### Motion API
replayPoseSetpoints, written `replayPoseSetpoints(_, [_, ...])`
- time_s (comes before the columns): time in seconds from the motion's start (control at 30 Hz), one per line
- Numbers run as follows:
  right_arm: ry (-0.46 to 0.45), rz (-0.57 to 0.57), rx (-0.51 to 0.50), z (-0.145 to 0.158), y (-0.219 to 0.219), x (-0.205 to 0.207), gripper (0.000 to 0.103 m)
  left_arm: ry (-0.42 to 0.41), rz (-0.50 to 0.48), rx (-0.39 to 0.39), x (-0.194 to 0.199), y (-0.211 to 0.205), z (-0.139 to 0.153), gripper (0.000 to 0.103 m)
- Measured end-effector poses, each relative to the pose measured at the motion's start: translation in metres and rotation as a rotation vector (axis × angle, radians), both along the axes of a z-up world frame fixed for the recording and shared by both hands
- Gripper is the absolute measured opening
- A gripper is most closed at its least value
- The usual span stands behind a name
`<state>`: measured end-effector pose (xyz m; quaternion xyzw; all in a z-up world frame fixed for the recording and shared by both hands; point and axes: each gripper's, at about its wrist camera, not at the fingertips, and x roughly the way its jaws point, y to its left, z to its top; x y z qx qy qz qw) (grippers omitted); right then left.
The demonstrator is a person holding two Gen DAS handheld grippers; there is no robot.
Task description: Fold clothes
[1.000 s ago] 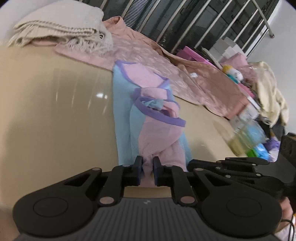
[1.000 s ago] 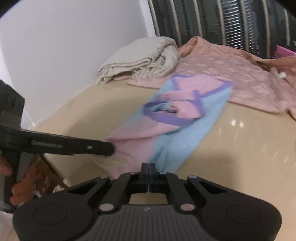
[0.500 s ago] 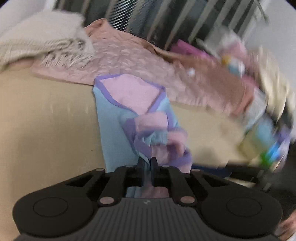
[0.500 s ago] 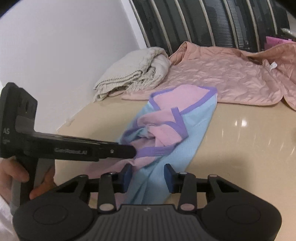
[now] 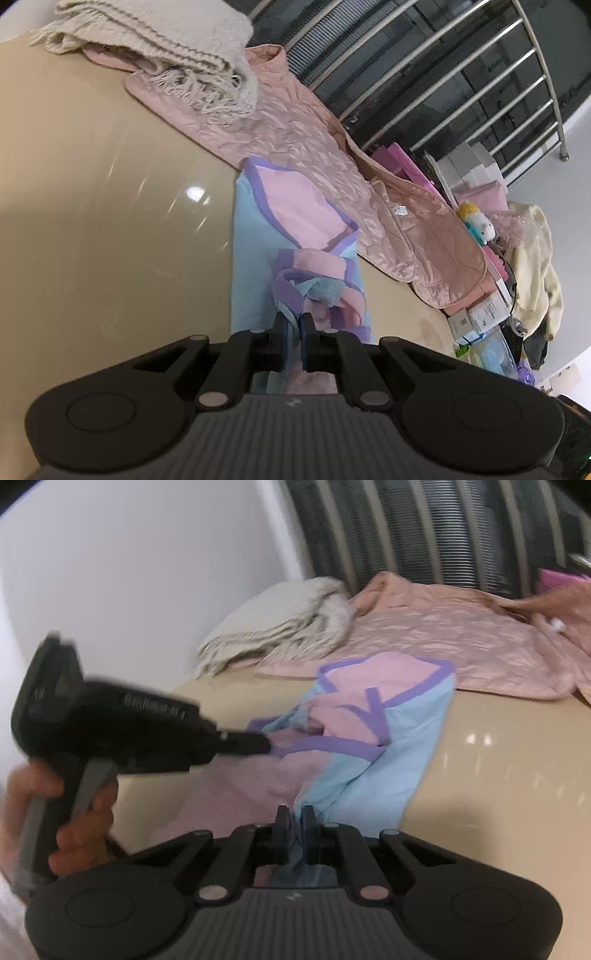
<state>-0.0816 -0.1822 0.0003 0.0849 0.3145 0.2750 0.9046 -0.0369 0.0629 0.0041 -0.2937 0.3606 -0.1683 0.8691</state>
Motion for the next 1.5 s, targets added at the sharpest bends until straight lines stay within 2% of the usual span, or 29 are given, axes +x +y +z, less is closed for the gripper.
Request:
replayPoseSetpoints(0.07, [-0.011, -0.051, 0.049, 0.005, -0.015, -0.01, 0.004, -0.02, -0.011, 0.015, -0.001, -0.003, 0.002, 0.007])
replayPoseSetpoints(0.1, [0.001, -0.076, 0.067, 0.005, -0.022, -0.013, 0.004, -0.023, -0.014, 0.029, -0.001, -0.005, 0.003, 0.012])
replayPoseSetpoints(0.13, [0.024, -0.097, 0.089, 0.004, -0.029, -0.015, 0.005, -0.022, -0.018, 0.039, -0.001, -0.006, 0.003, 0.019])
replayPoseSetpoints(0.17, [0.042, -0.113, 0.107, 0.002, -0.034, -0.015, 0.007, -0.021, -0.022, 0.043, -0.002, -0.007, 0.003, 0.037])
replayPoseSetpoints(0.2, [0.054, -0.131, 0.116, -0.001, -0.037, -0.015, 0.009, -0.024, -0.033, 0.047, -0.005, -0.006, 0.005, 0.043])
replayPoseSetpoints(0.3, [0.032, -0.142, 0.094, 0.001, -0.043, -0.016, 0.013, -0.056, -0.093, 0.055, -0.026, -0.002, 0.014, 0.043])
replayPoseSetpoints(0.37, [0.006, -0.134, 0.107, 0.006, -0.045, -0.015, 0.039, -0.088, -0.127, 0.068, -0.047, -0.002, 0.019, 0.044])
replayPoseSetpoints(0.4, [-0.006, -0.124, 0.114, 0.008, -0.044, -0.012, 0.042, -0.097, -0.145, 0.074, -0.055, -0.006, 0.02, 0.044])
replayPoseSetpoints(0.43, [-0.009, -0.117, 0.115, 0.008, -0.041, -0.007, 0.041, -0.103, -0.166, 0.087, -0.063, -0.011, 0.019, 0.044])
replayPoseSetpoints(0.47, [0.005, -0.112, 0.103, 0.006, -0.037, 0.001, 0.032, -0.109, -0.188, 0.111, -0.07, -0.018, 0.017, 0.043])
replayPoseSetpoints(0.53, [0.039, -0.101, 0.059, 0.0, -0.028, 0.015, 0.003, -0.115, -0.219, 0.174, -0.079, -0.031, 0.011, 0.041])
replayPoseSetpoints(0.6, [0.047, -0.155, 0.05, -0.002, -0.032, 0.015, 0.002, -0.113, -0.217, 0.232, -0.084, -0.039, 0.004, 0.037])
replayPoseSetpoints(0.67, [0.045, -0.195, 0.045, -0.002, -0.038, 0.011, 0.002, -0.109, -0.208, 0.233, -0.088, -0.038, 0.002, 0.037])
replayPoseSetpoints(0.73, [0.029, -0.202, 0.038, 0.0, -0.045, 0.001, 0.01, -0.103, -0.209, 0.217, -0.09, -0.035, 0.002, 0.037])
replayPoseSetpoints(0.83, [-0.01, -0.11, 0.073, 0.005, -0.047, -0.02, 0.043, -0.103, -0.193, 0.201, -0.096, -0.028, 0.002, 0.036])
replayPoseSetpoints(0.87, [-0.019, -0.071, 0.072, 0.005, -0.044, -0.026, 0.042, -0.099, -0.174, 0.186, -0.097, -0.024, 0.001, 0.027])
replayPoseSetpoints(0.9, [-0.026, -0.033, 0.064, 0.006, -0.041, -0.032, 0.041, -0.094, -0.155, 0.171, -0.098, -0.02, 0.0, 0.006])
replayPoseSetpoints(0.93, [-0.015, -0.006, 0.035, 0.004, -0.036, -0.036, 0.03, -0.09, -0.136, 0.156, -0.1, -0.017, -0.002, 0.005])
replayPoseSetpoints(0.97, [0.006, 0.008, -0.002, 0.002, -0.03, -0.036, 0.003, -0.086, -0.124, 0.149, -0.101, -0.015, -0.002, 0.005])
replayPoseSetpoints(1.07, [0.048, -0.038, -0.058, 0.001, -0.027, -0.037, 0.001, -0.076, -0.114, 0.167, -0.101, -0.014, -0.003, 0.005])
replayPoseSetpoints(1.13, [0.031, -0.072, -0.08, 0.009, -0.033, -0.041, 0.003, -0.097, -0.105, 0.213, -0.106, -0.015, 0.002, 0.009])
replayPoseSetpoints(1.17, [-0.004, -0.066, -0.108, 0.013, -0.035, -0.046, 0.007, -0.123, -0.101, 0.249, -0.111, -0.014, 0.007, 0.023])
replayPoseSetpoints(1.2, [-0.041, -0.052, -0.138, 0.017, -0.037, -0.051, 0.007, -0.168, -0.111, 0.295, -0.116, -0.014, 0.013, 0.043])
replayPoseSetpoints(1.23, [-0.098, -0.015, -0.179, 0.022, -0.036, -0.059, 0.011, -0.231, -0.135, 0.35, -0.124, -0.015, 0.019, 0.049])
replayPoseSetpoints(1.3, [-0.245, 0.131, -0.283, 0.026, -0.028, -0.082, 0.033, -0.35, -0.206, 0.498, -0.136, -0.028, 0.026, 0.052])
replayPoseSetpoints(1.33, [-0.315, 0.224, -0.345, 0.026, -0.021, -0.093, 0.05, -0.409, -0.247, 0.58, -0.141, -0.036, 0.027, 0.052])
replayPoseSetpoints(1.4, [-0.426, 0.405, -0.468, 0.022, -0.005, -0.108, 0.044, -0.476, -0.373, 0.716, -0.147, -0.053, 0.022, 0.052])
replayPoseSetpoints(1.43, [-0.44, 0.472, -0.517, 0.019, 0.002, -0.109, 0.044, -0.494, -0.454, 0.764, -0.148, -0.061, 0.017, 0.052])
replayPoseSetpoints(1.5, [-0.422, 0.539, -0.576, 0.012, 0.009, -0.099, 0.034, -0.521, -0.566, 0.839, -0.149, -0.07, 0.007, 0.052])
